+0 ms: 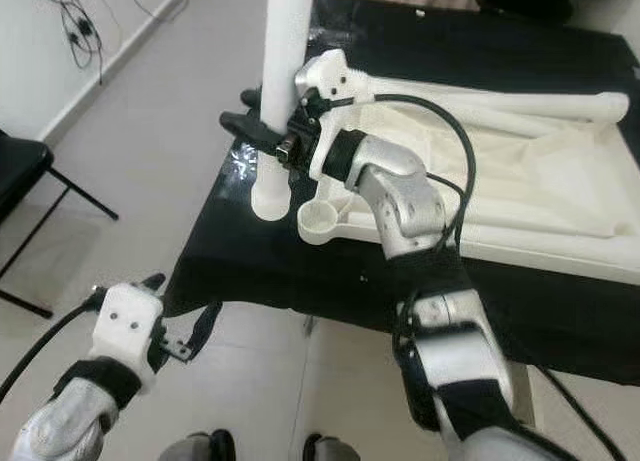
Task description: Building children table
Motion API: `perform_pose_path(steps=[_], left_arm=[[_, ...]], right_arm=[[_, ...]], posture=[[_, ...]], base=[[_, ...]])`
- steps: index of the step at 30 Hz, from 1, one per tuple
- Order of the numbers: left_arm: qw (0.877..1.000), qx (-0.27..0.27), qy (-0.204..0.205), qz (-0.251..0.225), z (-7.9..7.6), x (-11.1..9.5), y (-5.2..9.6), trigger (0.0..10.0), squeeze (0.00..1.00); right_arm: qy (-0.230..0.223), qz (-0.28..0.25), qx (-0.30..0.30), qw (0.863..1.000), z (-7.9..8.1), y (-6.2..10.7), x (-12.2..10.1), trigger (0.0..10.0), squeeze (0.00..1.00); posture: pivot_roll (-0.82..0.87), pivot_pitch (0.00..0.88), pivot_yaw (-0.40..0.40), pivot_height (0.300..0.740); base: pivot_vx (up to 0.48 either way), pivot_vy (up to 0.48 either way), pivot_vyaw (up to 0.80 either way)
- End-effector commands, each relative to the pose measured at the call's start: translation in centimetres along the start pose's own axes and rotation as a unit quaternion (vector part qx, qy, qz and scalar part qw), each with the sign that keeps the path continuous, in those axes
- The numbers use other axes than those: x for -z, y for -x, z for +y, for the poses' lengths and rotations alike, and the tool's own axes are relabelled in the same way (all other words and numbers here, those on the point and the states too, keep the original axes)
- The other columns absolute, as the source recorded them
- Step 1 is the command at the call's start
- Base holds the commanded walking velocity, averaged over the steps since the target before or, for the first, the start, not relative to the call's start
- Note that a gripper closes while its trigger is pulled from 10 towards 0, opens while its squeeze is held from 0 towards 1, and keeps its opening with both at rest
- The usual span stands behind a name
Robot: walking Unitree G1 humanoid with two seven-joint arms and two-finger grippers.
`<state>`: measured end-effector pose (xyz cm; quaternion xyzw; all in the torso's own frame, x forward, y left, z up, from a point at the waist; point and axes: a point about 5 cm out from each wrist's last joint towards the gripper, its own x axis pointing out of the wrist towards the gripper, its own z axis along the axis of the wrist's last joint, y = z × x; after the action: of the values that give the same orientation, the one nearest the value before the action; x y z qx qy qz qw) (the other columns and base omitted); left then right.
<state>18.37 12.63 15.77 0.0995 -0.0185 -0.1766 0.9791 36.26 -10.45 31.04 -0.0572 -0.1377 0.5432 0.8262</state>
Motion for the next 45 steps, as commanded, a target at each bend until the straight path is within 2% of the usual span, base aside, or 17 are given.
perform_pose_path(steps=[1,5,9,11,14,19,23,29,38,40,45], left_arm=[[1.000,0.006,-0.009,-0.008,-0.3,-0.3,0.4,10.0,0.00],[1.000,0.026,-0.004,-0.013,-0.8,-0.7,1.0,10.0,0.00],[0.999,0.035,-0.009,-0.016,-1.1,-0.8,1.2,10.0,0.00],[0.999,0.041,-0.009,-0.016,-1.2,-0.9,1.5,10.0,0.00],[0.999,0.047,-0.010,-0.017,-1.4,-1.1,1.9,10.0,0.00],[0.998,0.052,-0.010,-0.017,-1.5,-1.3,2.2,10.0,0.00],[0.998,0.054,-0.009,-0.016,-1.6,-1.3,2.2,10.0,0.00],[0.998,0.055,-0.009,-0.015,-1.5,-1.4,2.4,10.0,0.00],[0.998,0.058,-0.010,-0.015,-1.4,-1.6,2.5,10.0,0.00],[0.998,0.058,-0.011,-0.014,-1.3,-1.6,2.5,10.0,0.00],[0.998,0.059,-0.012,-0.014,-1.3,-1.6,2.5,10.0,0.00]], right_arm=[[0.004,-0.018,-0.036,0.999,0.3,-0.1,-0.7,10.0,0.00],[-0.004,-0.029,-0.096,0.995,-0.3,0.8,-2.1,10.0,0.00],[-0.004,-0.044,-0.122,0.992,-0.6,1.1,-2.9,10.0,0.00],[-0.009,-0.073,-0.144,0.987,-0.8,1.6,-4.3,10.0,0.00],[-0.007,-0.094,-0.156,0.983,-1.3,2.1,-5.5,10.0,0.00],[0.006,-0.100,-0.156,0.983,-1.9,2.5,-6.2,10.0,0.00],[0.030,-0.075,-0.140,0.987,-2.7,3.4,-6.1,10.0,0.00],[0.040,-0.063,-0.182,0.980,-2.5,4.0,-6.7,10.0,0.00],[0.073,-0.026,-0.223,0.972,-2.1,3.8,-6.8,10.0,0.00],[0.092,0.002,-0.246,0.965,-1.3,3.3,-6.4,10.0,0.00],[0.104,0.026,-0.264,0.958,-0.7,2.9,-5.9,10.0,0.00]], posture=[[0.07,0.335,-0.073,0.740],[0.07,0.374,-0.060,0.740],[0.08,0.382,-0.054,0.740],[0.08,0.390,-0.049,0.740],[0.08,0.402,-0.041,0.740],[0.08,0.408,-0.036,0.740],[0.09,0.411,-0.035,0.740],[0.09,0.420,-0.025,0.740],[0.10,0.427,-0.017,0.740],[0.10,0.429,-0.013,0.740],[0.10,0.429,-0.013,0.740]], base=[[0.000,0.000,0.00],[0.000,0.000,0.00],[0.000,0.000,0.00],[0.000,0.000,0.00],[0.000,0.000,0.00],[0.000,0.000,0.00],[0.000,0.000,0.00],[0.000,0.000,0.00],[0.000,0.000,0.00],[0.000,0.000,0.00],[0.000,0.000,0.00]])
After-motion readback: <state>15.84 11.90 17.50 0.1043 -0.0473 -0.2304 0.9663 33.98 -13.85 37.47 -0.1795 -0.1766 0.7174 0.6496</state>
